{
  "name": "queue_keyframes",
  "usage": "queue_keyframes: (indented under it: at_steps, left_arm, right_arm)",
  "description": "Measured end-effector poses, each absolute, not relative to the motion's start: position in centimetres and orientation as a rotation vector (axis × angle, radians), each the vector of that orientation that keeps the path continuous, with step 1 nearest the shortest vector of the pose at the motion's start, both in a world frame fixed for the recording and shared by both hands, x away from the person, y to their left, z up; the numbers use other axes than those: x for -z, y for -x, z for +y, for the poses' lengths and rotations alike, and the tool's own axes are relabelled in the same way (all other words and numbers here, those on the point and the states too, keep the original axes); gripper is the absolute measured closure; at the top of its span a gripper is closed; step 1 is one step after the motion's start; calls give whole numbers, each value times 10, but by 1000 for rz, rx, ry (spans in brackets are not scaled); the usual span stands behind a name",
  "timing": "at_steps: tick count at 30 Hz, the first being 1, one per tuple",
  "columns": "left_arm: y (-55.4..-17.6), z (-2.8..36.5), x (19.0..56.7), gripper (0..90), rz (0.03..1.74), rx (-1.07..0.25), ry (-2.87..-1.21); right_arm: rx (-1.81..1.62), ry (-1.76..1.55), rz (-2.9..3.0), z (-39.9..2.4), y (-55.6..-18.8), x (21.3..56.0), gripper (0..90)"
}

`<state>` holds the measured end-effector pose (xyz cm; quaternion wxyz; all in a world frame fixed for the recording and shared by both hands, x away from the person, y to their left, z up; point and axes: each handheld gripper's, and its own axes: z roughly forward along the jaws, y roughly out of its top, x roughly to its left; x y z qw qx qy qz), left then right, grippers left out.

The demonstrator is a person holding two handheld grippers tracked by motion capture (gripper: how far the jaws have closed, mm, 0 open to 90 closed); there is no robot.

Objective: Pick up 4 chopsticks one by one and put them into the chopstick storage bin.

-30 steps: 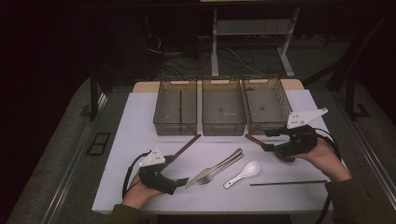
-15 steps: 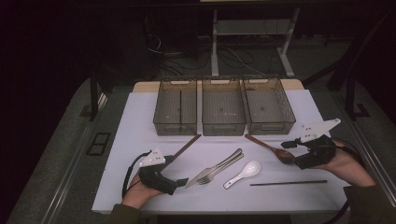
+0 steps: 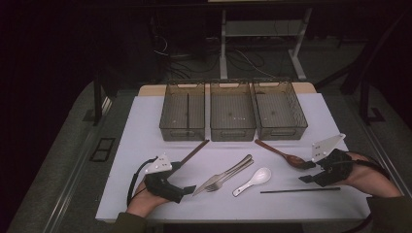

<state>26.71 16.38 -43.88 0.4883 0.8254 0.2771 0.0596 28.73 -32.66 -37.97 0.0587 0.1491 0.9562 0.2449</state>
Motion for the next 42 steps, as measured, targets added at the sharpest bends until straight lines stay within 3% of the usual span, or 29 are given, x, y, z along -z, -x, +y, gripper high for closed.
queue_keyframes:
  at_steps: [15,42]
  left_arm:
    - [-267,163,439,0,669,-151,-2010]
    - [-266,161,439,0,665,-157,-2011]
  right_arm:
    - [-391,-391,3052,-328,-283,399,662]
    - [-194,-246,3101,-317,-282,418,801]
